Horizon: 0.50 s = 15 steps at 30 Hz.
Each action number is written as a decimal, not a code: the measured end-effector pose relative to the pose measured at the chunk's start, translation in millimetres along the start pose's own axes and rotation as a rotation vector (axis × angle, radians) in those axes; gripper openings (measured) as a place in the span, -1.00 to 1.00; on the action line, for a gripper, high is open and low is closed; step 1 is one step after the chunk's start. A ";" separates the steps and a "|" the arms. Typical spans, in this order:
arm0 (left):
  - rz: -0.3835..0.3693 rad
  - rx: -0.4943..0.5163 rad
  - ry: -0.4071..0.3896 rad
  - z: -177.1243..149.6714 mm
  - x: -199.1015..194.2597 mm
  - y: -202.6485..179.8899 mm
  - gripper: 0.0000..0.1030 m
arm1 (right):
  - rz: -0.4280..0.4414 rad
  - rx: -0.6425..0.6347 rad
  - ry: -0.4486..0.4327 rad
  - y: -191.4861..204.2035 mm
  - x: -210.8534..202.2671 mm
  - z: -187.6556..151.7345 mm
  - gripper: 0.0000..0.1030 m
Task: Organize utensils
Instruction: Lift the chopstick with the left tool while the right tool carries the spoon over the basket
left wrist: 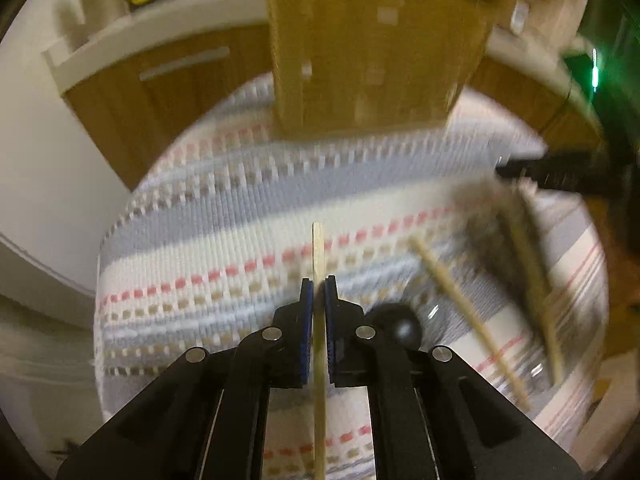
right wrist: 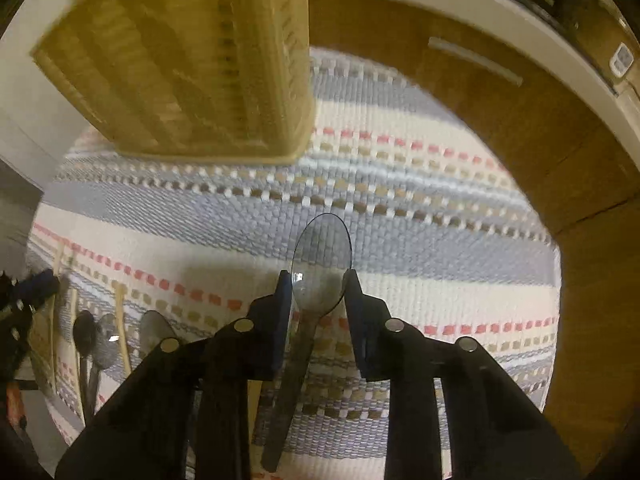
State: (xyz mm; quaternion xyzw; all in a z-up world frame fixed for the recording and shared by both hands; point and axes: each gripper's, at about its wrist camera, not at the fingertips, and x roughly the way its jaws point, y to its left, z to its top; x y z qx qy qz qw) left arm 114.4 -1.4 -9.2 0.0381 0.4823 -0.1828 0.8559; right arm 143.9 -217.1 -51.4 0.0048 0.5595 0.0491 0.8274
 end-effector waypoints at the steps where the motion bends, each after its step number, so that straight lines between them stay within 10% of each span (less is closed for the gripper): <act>1: -0.014 -0.008 -0.041 4.7 -8.8 1.4 -0.93 | -0.003 -0.010 -0.036 0.5 -8.9 -1.7 -0.54; 2: -0.028 -0.016 -0.083 10.4 -17.9 2.8 -0.93 | -0.004 -0.023 -0.085 1.8 -21.2 -3.1 -0.95; 7: -0.100 -0.050 -0.321 46.8 -65.3 4.8 -0.93 | -0.005 -0.070 -0.270 5.6 -73.9 -3.0 -0.98; 15: -0.139 -0.072 -0.468 77.2 -92.0 -5.5 -0.93 | 0.052 -0.078 -0.357 1.1 -105.8 -5.5 -0.98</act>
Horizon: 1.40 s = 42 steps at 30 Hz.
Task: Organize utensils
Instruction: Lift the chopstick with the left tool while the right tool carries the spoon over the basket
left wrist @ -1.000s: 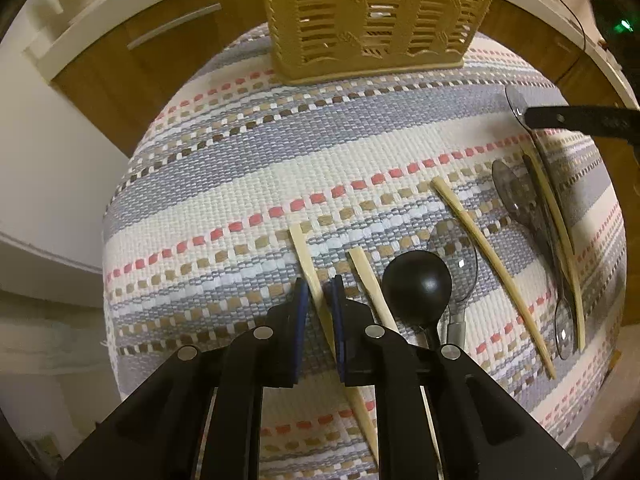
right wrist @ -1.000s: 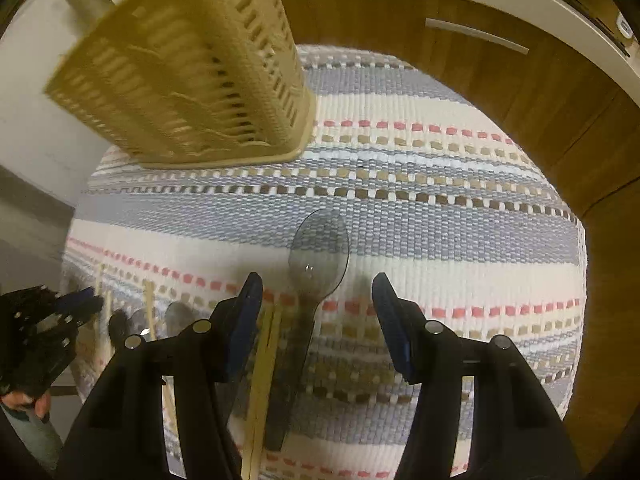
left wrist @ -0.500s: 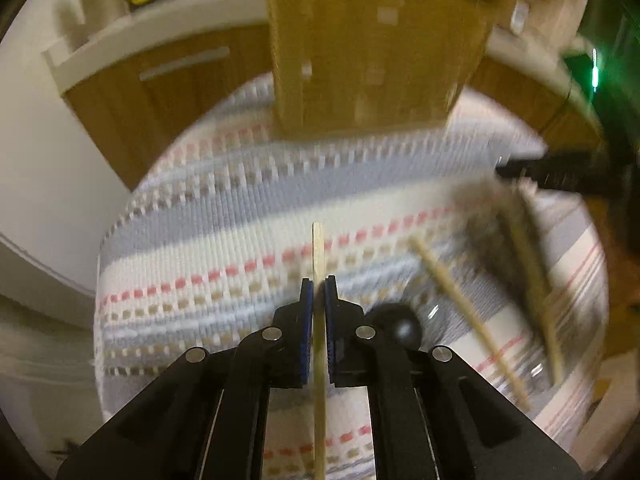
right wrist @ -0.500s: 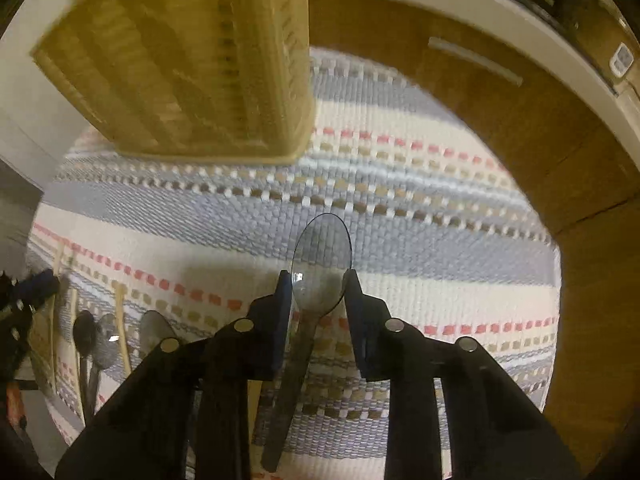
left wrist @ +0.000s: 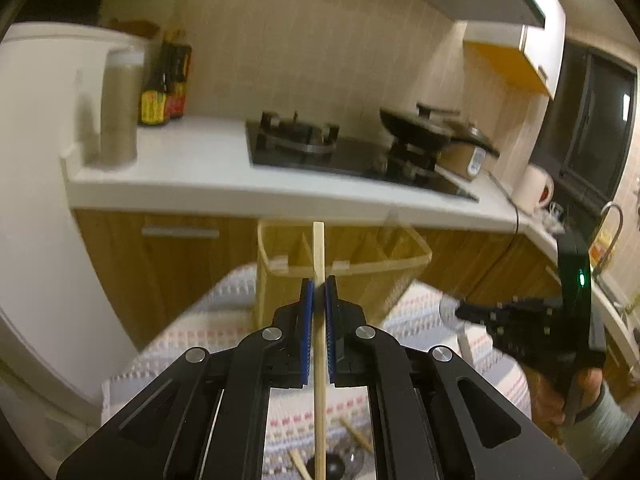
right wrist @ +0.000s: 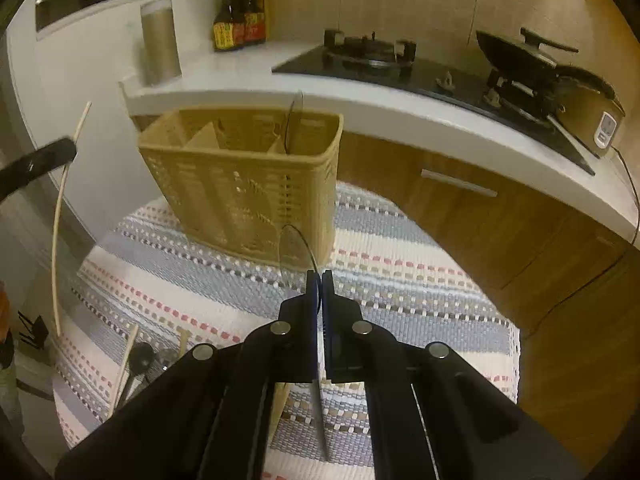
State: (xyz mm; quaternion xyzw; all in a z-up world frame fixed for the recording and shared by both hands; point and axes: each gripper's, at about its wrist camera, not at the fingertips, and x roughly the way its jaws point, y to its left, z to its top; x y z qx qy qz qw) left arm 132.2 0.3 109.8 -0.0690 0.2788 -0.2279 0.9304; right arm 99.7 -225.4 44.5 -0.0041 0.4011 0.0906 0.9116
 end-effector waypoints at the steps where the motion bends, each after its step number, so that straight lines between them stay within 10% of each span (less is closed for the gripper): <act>1: -0.007 -0.003 -0.030 7.6 -3.9 -0.8 -0.93 | 0.007 -0.002 -0.028 -0.6 -6.3 2.8 -0.98; 18: 0.105 0.079 -0.514 85.2 9.3 -42.5 -0.93 | 0.014 0.154 -0.590 -14.9 -49.3 112.3 -0.98; 42: 0.131 0.099 -0.443 43.8 75.0 -9.9 -0.70 | 0.033 0.199 -0.543 -19.6 15.7 78.8 -0.95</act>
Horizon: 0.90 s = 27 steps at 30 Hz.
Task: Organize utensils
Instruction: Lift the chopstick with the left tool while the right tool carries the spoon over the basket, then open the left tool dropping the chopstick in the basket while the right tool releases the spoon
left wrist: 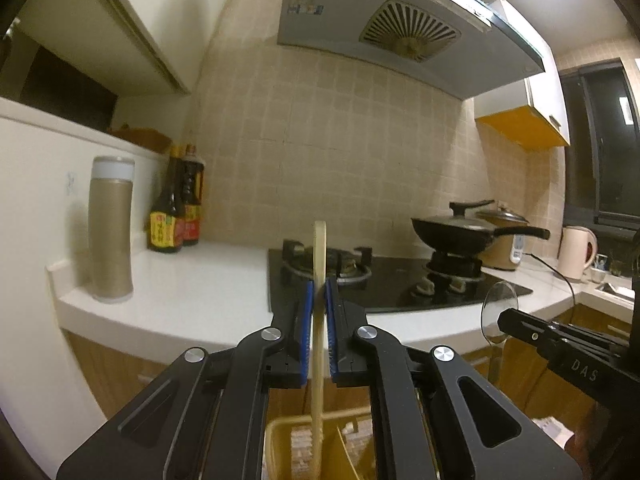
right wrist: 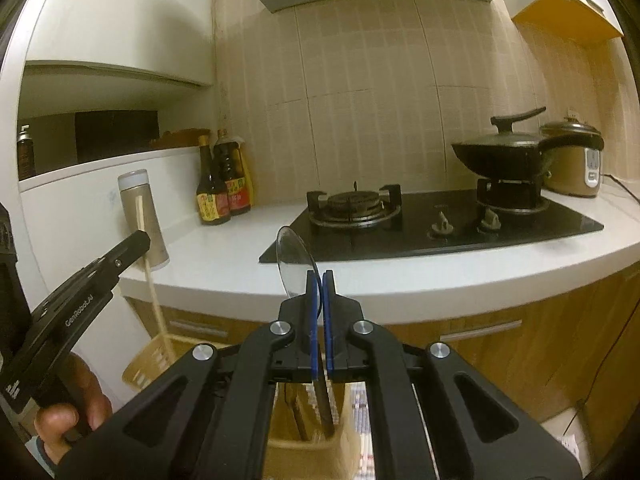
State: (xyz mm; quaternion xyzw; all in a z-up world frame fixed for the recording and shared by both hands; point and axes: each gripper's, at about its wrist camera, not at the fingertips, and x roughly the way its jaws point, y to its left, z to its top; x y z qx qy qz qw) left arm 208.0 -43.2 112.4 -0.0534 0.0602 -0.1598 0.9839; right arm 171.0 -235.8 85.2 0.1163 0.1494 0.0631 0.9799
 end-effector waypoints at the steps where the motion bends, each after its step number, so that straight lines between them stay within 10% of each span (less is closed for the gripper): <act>1: -0.006 -0.005 0.012 -1.9 -2.8 0.9 -0.59 | 0.007 0.002 0.008 -0.9 -2.5 -1.7 -0.93; 7: -0.056 -0.058 0.083 -5.4 -29.9 10.8 -0.12 | 0.034 0.023 0.069 -9.6 -26.5 -14.1 -0.56; 10: -0.076 -0.088 0.137 -6.5 -48.4 16.6 0.01 | 0.056 0.033 0.096 -12.3 -44.1 -18.8 0.20; 27: -0.120 -0.119 0.718 -63.2 -102.8 27.1 0.04 | 0.002 -0.058 0.473 9.6 -91.0 -38.7 0.12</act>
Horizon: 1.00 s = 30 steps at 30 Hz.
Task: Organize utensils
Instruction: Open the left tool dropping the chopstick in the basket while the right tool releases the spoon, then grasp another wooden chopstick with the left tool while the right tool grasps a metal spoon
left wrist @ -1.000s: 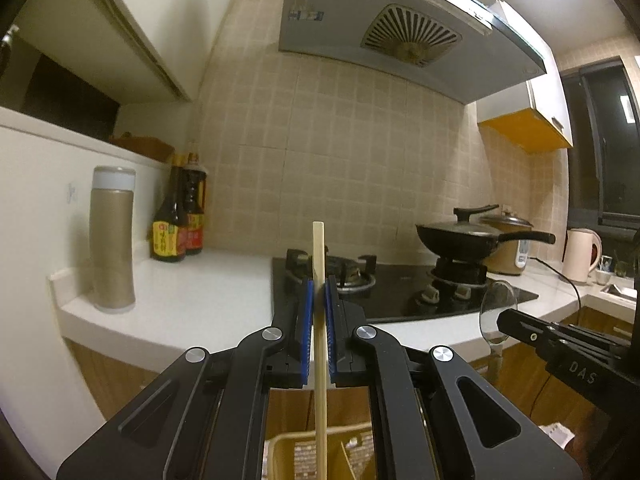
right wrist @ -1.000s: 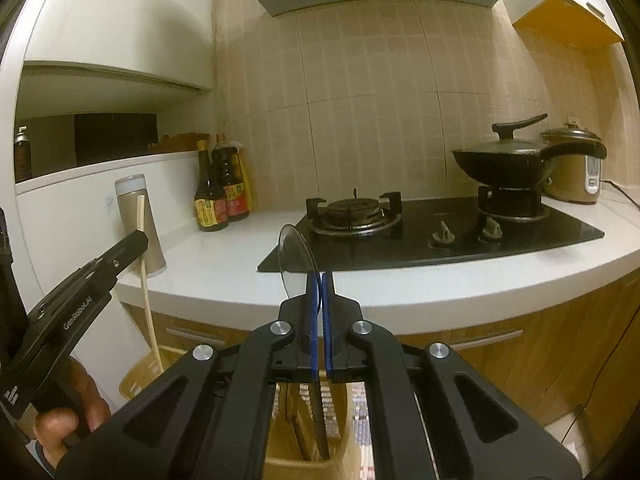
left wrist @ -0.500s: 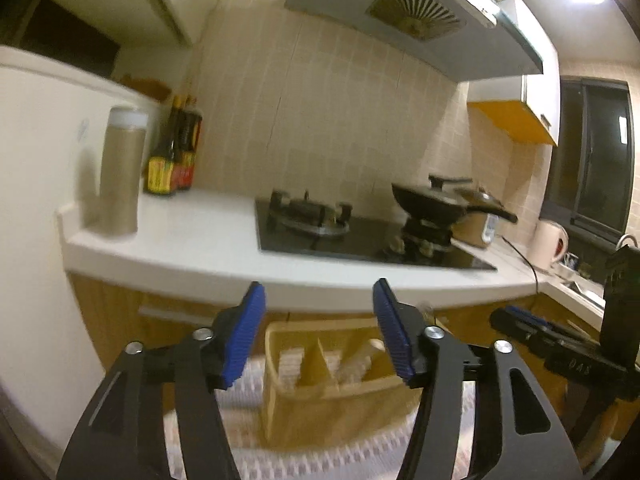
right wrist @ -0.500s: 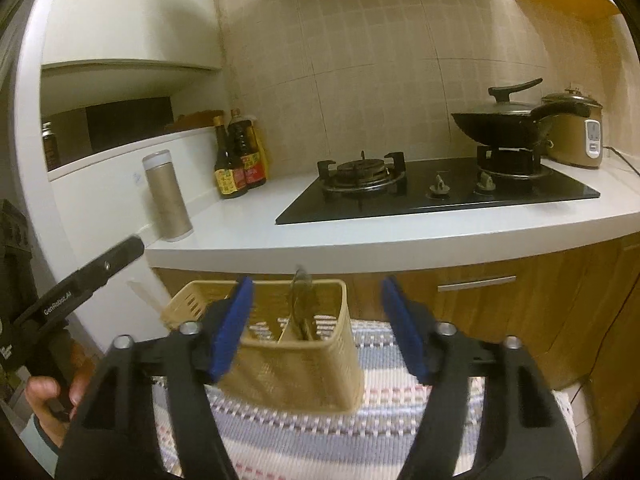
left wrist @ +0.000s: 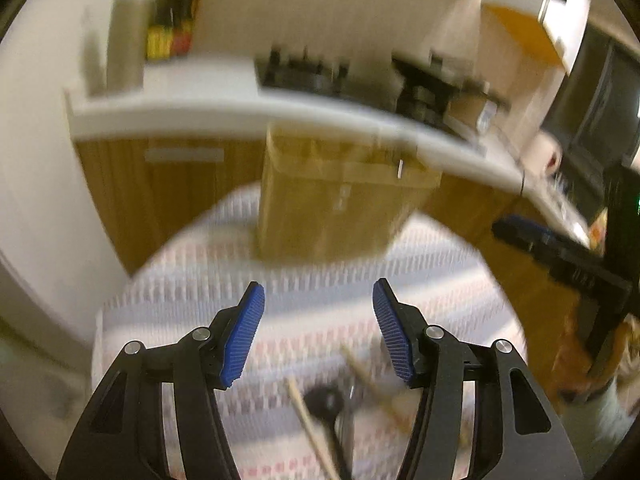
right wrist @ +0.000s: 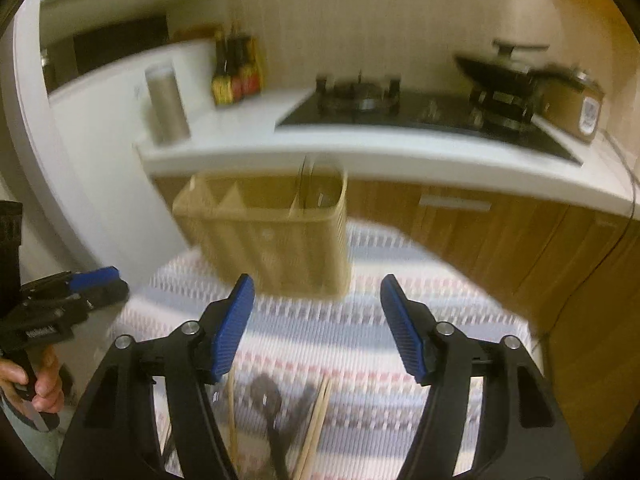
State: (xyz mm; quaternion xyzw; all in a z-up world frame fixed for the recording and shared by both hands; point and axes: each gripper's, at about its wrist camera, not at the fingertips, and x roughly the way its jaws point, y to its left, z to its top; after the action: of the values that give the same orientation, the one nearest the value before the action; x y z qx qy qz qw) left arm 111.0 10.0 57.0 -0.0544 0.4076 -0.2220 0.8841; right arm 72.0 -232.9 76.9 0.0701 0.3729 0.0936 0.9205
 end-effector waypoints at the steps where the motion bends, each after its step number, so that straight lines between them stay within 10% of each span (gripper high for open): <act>1: 0.007 0.006 0.054 -9.3 10.0 2.2 0.03 | 0.017 -0.008 0.049 2.1 6.4 -3.9 0.09; 12: 0.039 0.045 0.357 -77.3 68.8 16.0 -0.39 | 0.125 -0.117 0.450 32.2 82.7 -56.2 -0.13; 25: 0.176 0.208 0.383 -91.1 77.3 -6.6 -0.40 | 0.104 -0.198 0.552 52.0 120.4 -78.1 -0.13; 30: 0.228 0.268 0.384 -93.5 77.8 -16.5 -0.85 | 0.049 -0.266 0.558 62.7 125.8 -86.4 -0.12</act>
State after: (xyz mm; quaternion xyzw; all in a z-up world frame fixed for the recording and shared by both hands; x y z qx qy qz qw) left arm 79.9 -30.9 -54.5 0.1527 0.5384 -0.1791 0.8091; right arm 92.7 -138.6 -56.9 -0.0705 0.5940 0.1794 0.7810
